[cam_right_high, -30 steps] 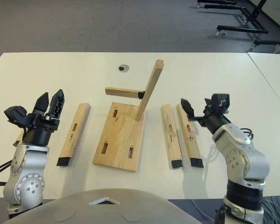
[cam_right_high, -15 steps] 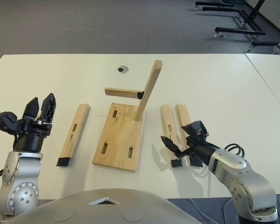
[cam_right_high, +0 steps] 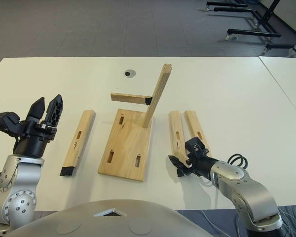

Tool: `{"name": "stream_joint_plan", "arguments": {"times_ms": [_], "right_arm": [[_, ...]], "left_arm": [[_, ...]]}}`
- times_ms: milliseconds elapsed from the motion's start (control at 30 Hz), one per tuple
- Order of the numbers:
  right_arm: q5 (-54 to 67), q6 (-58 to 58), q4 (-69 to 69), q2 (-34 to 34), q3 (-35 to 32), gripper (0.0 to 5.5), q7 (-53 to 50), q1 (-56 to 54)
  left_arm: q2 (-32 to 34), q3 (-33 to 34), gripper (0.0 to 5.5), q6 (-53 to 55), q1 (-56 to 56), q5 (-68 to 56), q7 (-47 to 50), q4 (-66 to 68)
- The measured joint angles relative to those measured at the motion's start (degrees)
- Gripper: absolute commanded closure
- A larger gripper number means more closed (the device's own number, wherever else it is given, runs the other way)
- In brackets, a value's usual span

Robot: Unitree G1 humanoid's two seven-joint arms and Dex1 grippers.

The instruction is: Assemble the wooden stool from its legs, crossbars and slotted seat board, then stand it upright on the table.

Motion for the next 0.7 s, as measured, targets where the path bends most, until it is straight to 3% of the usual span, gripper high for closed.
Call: {"name": "stream_joint_plan", "arguments": {"times_ms": [267,533,700], "right_arm": [[-4.49,-1.42,-0.01,-0.10,1.51,3.42,-1.01,0.30],[-5.00,-2.73,-0.46,4.86,0.88,3.48,-3.17,1.66],[-2.35,-3.06,-0.05,13.27,-2.82,3.48,-6.00,-0.69]], "left_arm": [[0.95,-2.10,1.91,0.34,-2.23,-0.06,-0.60,-0.01],[2.20,-3.06,1.91,0.69,-3.70,-0.01,-1.33,0.00],[3.08,-3.27,1.91,1.06,-4.77,0.00,-1.89,0.19]]}}
